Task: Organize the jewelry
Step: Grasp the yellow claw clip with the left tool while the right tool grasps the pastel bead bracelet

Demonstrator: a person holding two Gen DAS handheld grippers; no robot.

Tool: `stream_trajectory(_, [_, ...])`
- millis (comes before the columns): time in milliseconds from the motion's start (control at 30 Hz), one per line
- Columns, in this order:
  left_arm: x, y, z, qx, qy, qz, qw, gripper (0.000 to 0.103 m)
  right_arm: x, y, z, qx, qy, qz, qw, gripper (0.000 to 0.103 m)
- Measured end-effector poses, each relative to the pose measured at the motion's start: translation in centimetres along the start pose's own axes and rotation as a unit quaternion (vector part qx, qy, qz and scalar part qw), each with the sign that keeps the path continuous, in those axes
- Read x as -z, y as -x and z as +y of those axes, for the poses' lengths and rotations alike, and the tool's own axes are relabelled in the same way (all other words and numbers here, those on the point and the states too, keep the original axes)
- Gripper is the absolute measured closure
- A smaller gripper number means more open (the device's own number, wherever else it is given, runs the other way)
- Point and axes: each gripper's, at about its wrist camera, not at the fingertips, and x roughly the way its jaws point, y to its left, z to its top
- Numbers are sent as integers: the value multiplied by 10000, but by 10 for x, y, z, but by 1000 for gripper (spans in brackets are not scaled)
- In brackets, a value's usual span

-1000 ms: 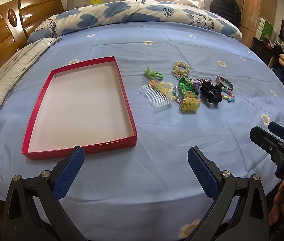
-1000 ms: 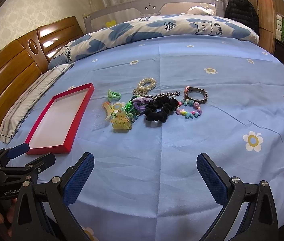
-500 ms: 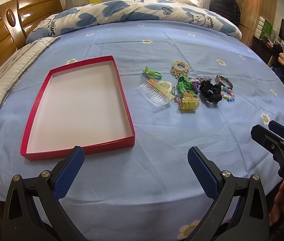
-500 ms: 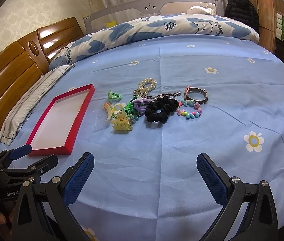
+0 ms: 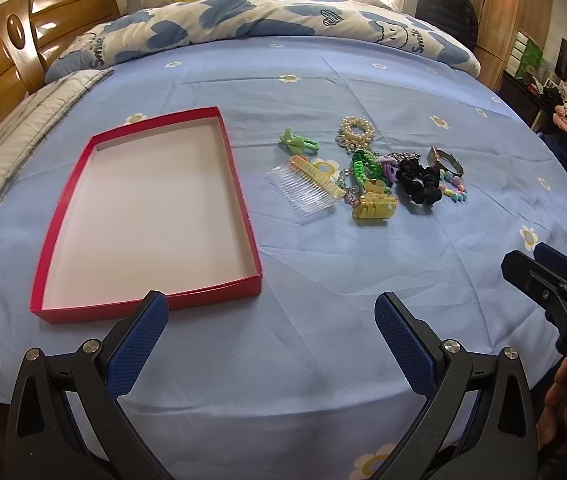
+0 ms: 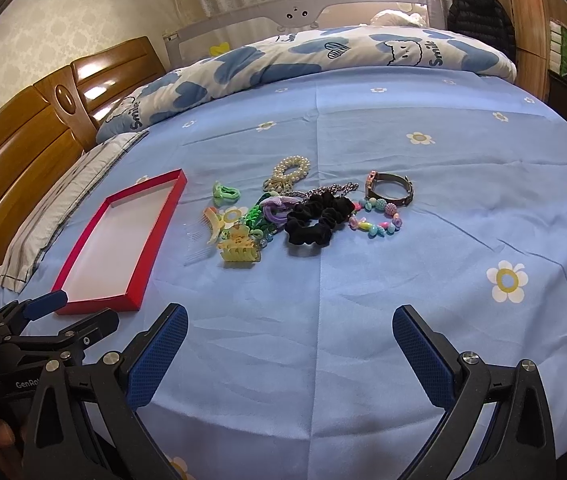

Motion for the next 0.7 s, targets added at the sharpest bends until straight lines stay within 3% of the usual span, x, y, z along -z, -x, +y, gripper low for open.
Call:
stream_trajectory(100, [-3,-4,-1,116,7,50,9999,0,0,-2,-5,43,-5,-20,10000,0])
stream_trajectory(233, [-10,-11,-6,182,-32,97,9998,0,-1,-3,-13,2,12,-351,9994,2])
stream_trajectory(433, [-28,-22,-16,424,-49,152,9990,0,-9,-10,-30,-13,-164,-267,9995,5])
stream_trajectory(600, [-44,-37,-31,540,-118,134,9984,0,-24,-24,-50,-175,-464,-433,9978,25])
stream_trajectory(700, [-52,-52,-37,693,-57,271,9972,4,-36,-36,-64,-8,-477,-377,9982,34])
